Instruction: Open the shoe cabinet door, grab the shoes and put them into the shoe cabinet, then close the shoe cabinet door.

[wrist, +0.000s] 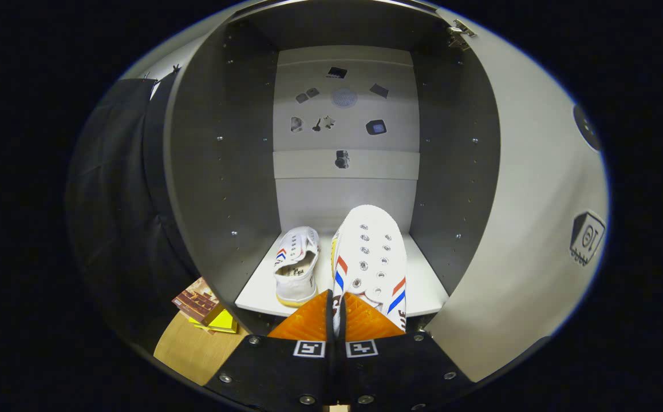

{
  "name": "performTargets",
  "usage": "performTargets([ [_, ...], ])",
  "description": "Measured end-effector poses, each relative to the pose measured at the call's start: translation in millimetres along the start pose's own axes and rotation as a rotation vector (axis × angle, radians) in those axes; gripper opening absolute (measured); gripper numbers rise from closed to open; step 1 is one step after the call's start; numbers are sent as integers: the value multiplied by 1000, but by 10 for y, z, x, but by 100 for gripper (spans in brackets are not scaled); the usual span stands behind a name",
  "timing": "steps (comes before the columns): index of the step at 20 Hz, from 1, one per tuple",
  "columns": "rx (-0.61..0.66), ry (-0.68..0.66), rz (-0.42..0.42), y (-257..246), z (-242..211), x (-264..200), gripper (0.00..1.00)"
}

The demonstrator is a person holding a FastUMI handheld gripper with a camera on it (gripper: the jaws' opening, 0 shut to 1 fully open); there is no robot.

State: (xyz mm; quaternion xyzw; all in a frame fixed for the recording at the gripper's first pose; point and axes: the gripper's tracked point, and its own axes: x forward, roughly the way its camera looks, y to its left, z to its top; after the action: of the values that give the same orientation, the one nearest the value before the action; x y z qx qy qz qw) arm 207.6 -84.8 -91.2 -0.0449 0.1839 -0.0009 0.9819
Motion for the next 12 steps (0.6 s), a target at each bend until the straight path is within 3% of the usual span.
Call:
performTargets([
  [4, -13, 44, -22, -149, 84, 590, 0],
  [9, -70, 170, -54, -257, -154, 1346, 0],
  [12, -62, 214, -56, -234, -280, 1539, 0],
])
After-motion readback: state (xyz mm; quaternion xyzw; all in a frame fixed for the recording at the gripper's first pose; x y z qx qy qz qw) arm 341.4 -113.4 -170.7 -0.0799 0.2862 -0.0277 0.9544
